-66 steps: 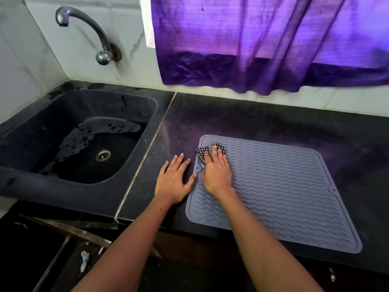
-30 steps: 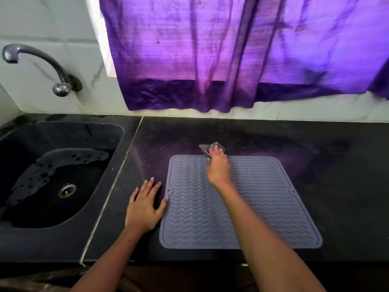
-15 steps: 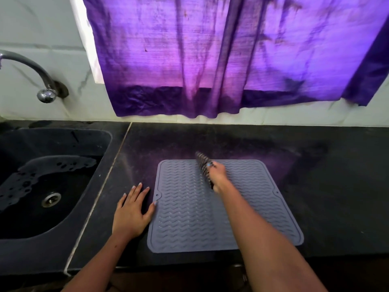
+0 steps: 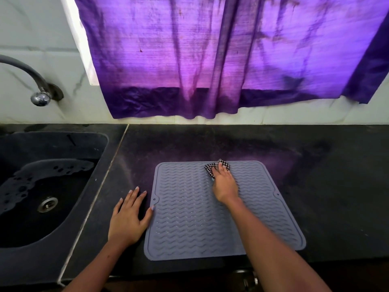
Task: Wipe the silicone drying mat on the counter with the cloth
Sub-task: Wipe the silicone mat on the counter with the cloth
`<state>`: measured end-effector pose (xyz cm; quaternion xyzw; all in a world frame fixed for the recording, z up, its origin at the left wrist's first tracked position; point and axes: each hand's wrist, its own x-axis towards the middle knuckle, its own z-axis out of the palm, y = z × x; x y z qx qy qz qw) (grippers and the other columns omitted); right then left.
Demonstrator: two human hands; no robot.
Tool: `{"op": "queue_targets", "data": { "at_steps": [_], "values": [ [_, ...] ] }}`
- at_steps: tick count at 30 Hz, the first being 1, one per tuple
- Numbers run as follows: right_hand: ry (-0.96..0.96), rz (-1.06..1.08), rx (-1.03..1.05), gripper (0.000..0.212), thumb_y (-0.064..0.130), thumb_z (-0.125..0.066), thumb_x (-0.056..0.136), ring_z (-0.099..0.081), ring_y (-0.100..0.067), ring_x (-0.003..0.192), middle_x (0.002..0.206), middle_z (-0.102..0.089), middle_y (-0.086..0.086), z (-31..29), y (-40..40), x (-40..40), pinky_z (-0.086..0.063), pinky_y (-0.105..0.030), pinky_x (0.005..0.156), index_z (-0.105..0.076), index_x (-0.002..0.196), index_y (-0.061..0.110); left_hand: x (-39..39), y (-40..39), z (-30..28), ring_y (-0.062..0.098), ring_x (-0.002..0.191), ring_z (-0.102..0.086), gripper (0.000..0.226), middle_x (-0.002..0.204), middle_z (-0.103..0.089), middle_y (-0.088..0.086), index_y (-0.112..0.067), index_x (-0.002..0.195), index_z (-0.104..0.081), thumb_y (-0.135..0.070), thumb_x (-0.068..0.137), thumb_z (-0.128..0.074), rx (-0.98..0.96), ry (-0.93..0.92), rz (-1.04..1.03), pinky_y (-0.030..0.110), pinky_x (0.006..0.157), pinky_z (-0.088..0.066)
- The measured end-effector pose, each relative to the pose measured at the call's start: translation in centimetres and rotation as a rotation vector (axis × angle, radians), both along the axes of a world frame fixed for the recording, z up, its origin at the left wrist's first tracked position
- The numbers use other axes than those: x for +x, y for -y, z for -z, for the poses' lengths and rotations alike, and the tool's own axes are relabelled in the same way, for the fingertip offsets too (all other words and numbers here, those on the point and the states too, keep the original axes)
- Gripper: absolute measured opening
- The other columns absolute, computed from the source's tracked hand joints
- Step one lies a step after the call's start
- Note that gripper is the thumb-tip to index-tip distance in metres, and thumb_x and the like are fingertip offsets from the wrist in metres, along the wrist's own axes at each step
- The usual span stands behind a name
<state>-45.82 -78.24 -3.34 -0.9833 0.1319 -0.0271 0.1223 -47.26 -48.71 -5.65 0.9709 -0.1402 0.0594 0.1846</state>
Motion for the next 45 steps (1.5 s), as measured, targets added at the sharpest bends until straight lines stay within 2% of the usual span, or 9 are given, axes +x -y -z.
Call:
{"op": "queue_targets", "data": {
  "at_steps": [6,14,18,22,26,31,36,40,45],
  "values": [
    [0.298,0.374,0.702,0.037,0.011,-0.048,0.095,-0.055,-0.021,0.114,0.136,-0.054,-0.01,-3.3,1.8,1.5,-0.04,-0.027,0.093,-0.054,0.131,0.015,-0.1,-0.1,-0.3,0.009,0.144,-0.014,0.086,0.156,-0.023,-0.004,-0.026,0.144,-0.036,-0.072,0.077,-0.009,0.0,-0.014,0.003,0.031,0.117,-0.005],
    [-0.029,0.049,0.051,0.055,0.019,-0.039,0.097,-0.009,-0.024,0.146,0.159,-0.004,-0.01,-0.1,1.8,-1.0,-0.012,-0.036,0.12,-0.02,0.149,0.014,-0.1,0.0,-0.2,0.01,0.144,-0.016,0.085,0.155,-0.024,-0.002,-0.025,0.143,-0.037,-0.071,0.077,-0.01,0.016,0.002,0.001,0.032,0.116,-0.006],
    [-0.027,0.06,0.008,0.059,0.015,-0.04,0.095,-0.003,-0.021,0.147,0.159,0.0,-0.009,0.1,1.8,-0.6,-0.007,-0.032,0.12,-0.017,0.149,0.016,-0.1,0.2,0.0,0.01,0.144,-0.017,0.083,0.155,-0.026,-0.002,-0.025,0.143,-0.038,-0.07,0.079,-0.012,0.022,0.008,-0.003,0.033,0.116,-0.008],
    [-0.033,0.136,0.354,0.044,0.009,-0.043,0.095,-0.037,-0.026,0.135,0.149,-0.035,-0.009,-2.3,2.7,0.5,-0.034,-0.033,0.104,-0.044,0.138,0.013,0.0,0.0,0.0,0.011,0.143,-0.018,0.081,0.154,-0.027,-0.002,-0.025,0.142,-0.04,-0.069,0.079,-0.014,0.025,0.007,-0.004,0.034,0.116,-0.01],
    [0.41,0.577,0.852,0.027,0.016,-0.045,0.096,-0.061,-0.027,0.093,0.099,-0.064,-0.014,-5.3,4.4,0.9,-0.039,-0.03,0.07,-0.066,0.112,0.019,-0.1,0.0,0.0,0.013,0.143,-0.022,0.08,0.153,-0.03,0.0,-0.023,0.14,-0.043,-0.069,0.08,-0.016,0.027,0.017,-0.002,0.036,0.116,-0.014],
    [0.218,0.378,0.146,0.049,0.006,-0.046,0.093,-0.051,-0.034,0.121,0.138,-0.048,-0.016,-4.0,5.2,-1.9,-0.044,-0.042,0.099,-0.038,0.14,0.011,0.0,0.0,0.1,0.013,0.143,-0.021,0.081,0.153,-0.029,0.0,-0.023,0.141,-0.042,-0.069,0.08,-0.016,0.023,0.012,-0.004,0.036,0.116,-0.013],
    [-0.028,0.176,-0.096,0.057,0.015,-0.039,0.096,-0.009,-0.026,0.146,0.158,-0.008,-0.013,0.2,5.0,-2.0,-0.01,-0.037,0.119,-0.018,0.149,0.015,0.0,0.1,0.3,0.012,0.143,-0.02,0.08,0.154,-0.029,0.0,-0.024,0.141,-0.041,-0.069,0.08,-0.016,0.03,0.018,-0.007,0.035,0.116,-0.013],
    [-0.019,0.14,0.012,0.057,0.008,-0.047,0.092,-0.019,-0.026,0.144,0.157,-0.017,-0.011,-0.7,6.2,-1.5,-0.018,-0.036,0.116,-0.029,0.146,0.015,0.0,0.0,0.1,0.012,0.143,-0.018,0.08,0.154,-0.027,-0.001,-0.024,0.142,-0.04,-0.07,0.08,-0.015,0.032,0.007,-0.002,0.035,0.116,-0.011],
    [0.176,0.389,0.605,0.037,0.01,-0.047,0.093,-0.059,-0.03,0.107,0.123,-0.062,-0.017,-4.6,8.9,-1.3,-0.046,-0.033,0.087,-0.056,0.128,0.02,-0.1,0.1,-0.1,0.012,0.143,-0.018,0.082,0.154,-0.027,-0.002,-0.025,0.142,-0.04,-0.071,0.079,-0.013,0.025,0.001,-0.004,0.034,0.116,-0.01]
  ]
}}
